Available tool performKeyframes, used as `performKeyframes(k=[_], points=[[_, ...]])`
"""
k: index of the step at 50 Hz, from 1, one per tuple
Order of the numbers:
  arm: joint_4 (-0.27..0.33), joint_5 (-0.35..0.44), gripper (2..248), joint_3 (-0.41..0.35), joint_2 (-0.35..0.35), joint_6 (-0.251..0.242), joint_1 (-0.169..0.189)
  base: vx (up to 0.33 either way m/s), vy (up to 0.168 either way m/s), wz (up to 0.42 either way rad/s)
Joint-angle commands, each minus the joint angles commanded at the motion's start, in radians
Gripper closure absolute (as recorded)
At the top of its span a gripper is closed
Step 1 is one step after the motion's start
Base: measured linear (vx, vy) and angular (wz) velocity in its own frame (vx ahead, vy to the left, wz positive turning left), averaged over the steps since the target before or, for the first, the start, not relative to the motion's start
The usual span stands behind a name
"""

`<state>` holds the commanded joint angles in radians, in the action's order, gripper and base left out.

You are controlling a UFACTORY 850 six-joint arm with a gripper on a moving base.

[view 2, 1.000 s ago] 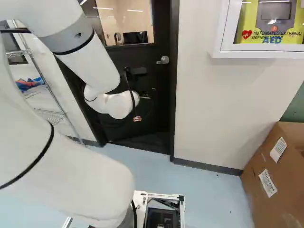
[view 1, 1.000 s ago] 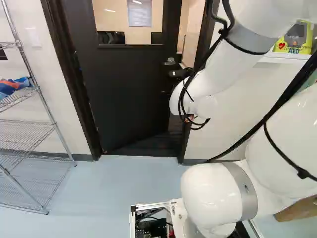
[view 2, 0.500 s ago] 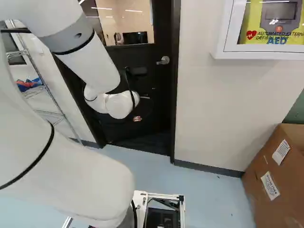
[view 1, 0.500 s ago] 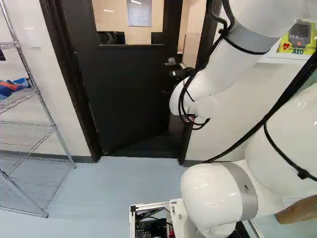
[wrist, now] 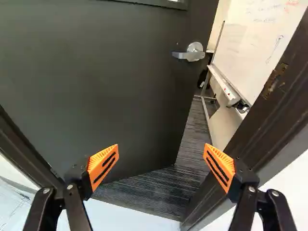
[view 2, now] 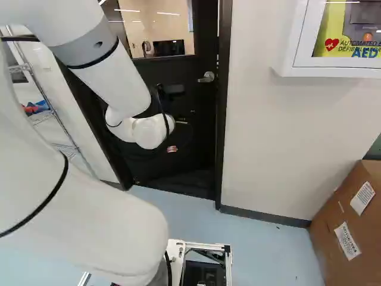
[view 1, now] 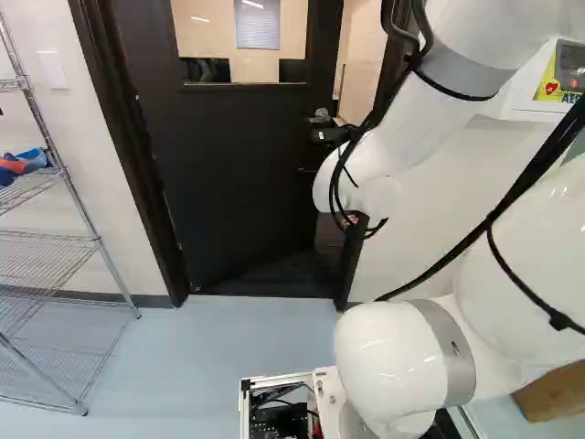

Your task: Open the door and move inside

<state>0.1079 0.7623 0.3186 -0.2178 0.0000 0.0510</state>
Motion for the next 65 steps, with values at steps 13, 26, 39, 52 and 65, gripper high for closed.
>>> performKeyframes(k=[13,26,39,52,65], points=[[0.000,0.000,3,0.000,0.000,0.000,0.000,0.097,0.073,-0.016],[0.000,0.000,3,0.000,0.000,0.000,0.000,0.101,0.084,-0.017],[0.000,0.000,3,0.000,0.000,0.000,0.000,0.101,0.084,-0.016],[0.000,0.000,3,0.000,0.000,0.000,0.000,0.101,0.084,-0.017],[0.000,0.000,3,0.000,0.000,0.000,0.000,0.101,0.084,-0.015]])
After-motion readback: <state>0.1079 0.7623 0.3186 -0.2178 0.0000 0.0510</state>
